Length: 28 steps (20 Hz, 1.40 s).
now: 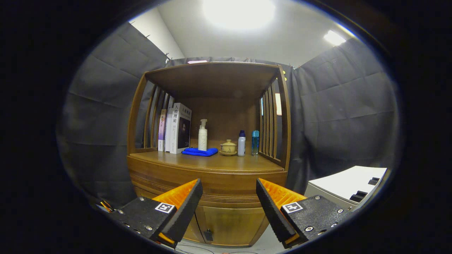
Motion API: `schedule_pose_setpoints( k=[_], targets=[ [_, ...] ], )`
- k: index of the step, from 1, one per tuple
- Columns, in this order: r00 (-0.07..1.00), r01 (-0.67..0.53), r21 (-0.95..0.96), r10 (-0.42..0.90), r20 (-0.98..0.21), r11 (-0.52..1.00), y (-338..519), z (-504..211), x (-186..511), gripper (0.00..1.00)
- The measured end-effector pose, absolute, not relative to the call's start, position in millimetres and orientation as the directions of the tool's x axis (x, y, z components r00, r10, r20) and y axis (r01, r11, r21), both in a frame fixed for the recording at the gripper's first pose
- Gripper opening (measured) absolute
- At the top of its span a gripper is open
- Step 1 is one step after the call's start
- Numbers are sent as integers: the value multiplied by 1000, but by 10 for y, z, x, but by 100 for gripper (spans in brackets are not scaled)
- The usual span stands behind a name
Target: Pull open the drawer, take out the items inside it, and place them on the countertop above the cabinet.
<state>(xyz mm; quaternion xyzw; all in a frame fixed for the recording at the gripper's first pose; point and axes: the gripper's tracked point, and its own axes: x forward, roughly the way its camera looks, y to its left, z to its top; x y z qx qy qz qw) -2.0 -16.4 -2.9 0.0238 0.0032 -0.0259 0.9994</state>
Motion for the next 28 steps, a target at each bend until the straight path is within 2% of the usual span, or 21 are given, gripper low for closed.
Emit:
schedule_pose_setpoints(
  k=[10, 19, 28],
  targets=[
    [998, 46, 92, -43, -36, 995, 46, -14, 242, 95],
    [978, 24, 107, -2, -208, 994, 394, -630, 732, 95],
    [948, -56, 133, 95, -304, 989, 888, -1101, 1074, 95]
  ],
)
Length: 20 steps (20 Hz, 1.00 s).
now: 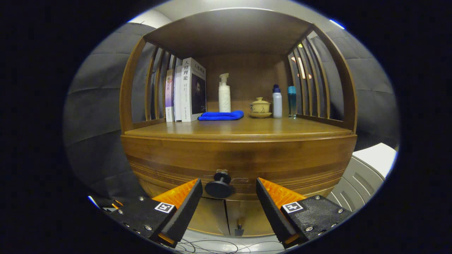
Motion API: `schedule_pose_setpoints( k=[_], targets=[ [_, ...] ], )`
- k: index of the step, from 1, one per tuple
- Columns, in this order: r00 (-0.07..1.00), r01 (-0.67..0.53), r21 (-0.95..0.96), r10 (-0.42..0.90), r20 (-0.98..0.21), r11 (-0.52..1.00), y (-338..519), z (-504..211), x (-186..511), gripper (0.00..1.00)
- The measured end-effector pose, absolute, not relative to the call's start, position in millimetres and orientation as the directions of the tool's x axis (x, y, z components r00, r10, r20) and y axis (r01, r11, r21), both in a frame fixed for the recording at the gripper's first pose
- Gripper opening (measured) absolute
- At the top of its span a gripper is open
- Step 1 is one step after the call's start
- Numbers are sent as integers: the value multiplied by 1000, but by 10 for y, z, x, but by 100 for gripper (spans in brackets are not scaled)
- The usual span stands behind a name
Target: Pull open the drawer, take out the items inside it, and place them on the countertop above the cabinet.
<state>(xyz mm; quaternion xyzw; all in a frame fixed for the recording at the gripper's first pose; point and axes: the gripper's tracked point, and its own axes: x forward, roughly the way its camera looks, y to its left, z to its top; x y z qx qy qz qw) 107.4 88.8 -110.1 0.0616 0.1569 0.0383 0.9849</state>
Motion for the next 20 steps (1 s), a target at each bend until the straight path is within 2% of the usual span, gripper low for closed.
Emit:
schedule_pose_setpoints(
  k=[3, 11, 20],
  targets=[
    [937, -66, 145, 111, -331, 987, 1013, -1210, 1162, 92],
    [932, -56, 140, 102, -347, 989, 1040, -1313, 1253, 50],
    [928, -46, 156, 100, -359, 987, 1041, -1332, 1291, 50]
  ],
)
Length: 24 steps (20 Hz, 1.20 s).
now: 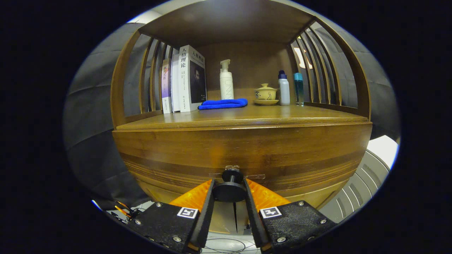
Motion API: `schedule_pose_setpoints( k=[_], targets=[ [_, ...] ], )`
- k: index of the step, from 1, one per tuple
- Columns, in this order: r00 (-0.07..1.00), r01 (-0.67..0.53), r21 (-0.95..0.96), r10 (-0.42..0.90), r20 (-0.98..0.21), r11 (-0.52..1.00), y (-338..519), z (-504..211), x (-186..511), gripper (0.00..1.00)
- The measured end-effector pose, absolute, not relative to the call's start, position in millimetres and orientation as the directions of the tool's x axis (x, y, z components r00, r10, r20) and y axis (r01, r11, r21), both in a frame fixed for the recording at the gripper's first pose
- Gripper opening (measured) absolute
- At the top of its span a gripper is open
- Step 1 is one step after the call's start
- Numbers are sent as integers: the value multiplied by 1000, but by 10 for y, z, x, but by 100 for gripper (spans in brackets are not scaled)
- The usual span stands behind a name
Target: Pull open the drawer, take out the items inside it, and place them on the countertop above the cabinet.
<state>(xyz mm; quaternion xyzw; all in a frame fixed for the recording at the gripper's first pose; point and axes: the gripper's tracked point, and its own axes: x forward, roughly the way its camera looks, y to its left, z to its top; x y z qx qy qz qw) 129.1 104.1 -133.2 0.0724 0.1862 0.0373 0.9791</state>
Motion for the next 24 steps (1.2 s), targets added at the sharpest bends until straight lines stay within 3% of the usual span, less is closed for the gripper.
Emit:
schedule_pose_setpoints(
  k=[5, 24],
  targets=[
    [921, -51, 189, 120, -372, 981, 1041, -1340, 1266, 37],
    [899, -25, 143, 85, -429, 989, 1058, -1249, 377, 36]
  ],
)
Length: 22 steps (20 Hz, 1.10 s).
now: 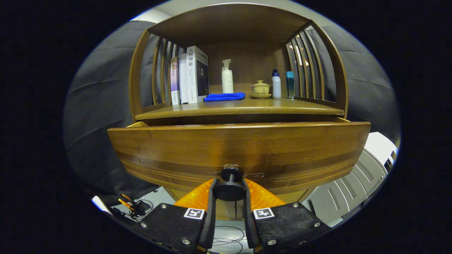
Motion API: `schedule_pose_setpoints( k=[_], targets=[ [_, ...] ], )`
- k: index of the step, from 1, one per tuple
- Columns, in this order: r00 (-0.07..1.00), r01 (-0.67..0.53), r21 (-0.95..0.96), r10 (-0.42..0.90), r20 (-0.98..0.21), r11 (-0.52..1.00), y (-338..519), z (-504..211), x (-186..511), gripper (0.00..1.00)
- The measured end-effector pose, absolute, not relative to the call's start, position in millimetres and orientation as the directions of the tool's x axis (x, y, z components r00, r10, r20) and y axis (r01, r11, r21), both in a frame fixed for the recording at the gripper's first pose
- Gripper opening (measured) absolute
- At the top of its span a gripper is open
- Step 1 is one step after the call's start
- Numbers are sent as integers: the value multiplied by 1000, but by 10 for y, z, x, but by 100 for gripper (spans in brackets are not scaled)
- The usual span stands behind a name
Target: Pull open the drawer, take out the items inside it, and place them on the countertop above the cabinet.
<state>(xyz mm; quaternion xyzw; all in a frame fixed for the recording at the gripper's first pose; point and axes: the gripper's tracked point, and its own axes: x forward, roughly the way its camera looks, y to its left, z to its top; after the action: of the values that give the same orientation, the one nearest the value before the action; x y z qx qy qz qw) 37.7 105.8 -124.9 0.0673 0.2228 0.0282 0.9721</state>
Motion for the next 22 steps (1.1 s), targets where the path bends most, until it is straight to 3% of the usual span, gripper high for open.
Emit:
schedule_pose_setpoints(
  k=[16, 19, 22],
  targets=[
    [885, -10, 173, 90, -457, 985, 1086, -1254, -253, 36],
    [912, -22, 207, 104, -396, 978, 1050, -1115, -256, 48],
    [932, -27, 232, 109, -346, 972, 1026, -889, -238, 84]
  ],
)
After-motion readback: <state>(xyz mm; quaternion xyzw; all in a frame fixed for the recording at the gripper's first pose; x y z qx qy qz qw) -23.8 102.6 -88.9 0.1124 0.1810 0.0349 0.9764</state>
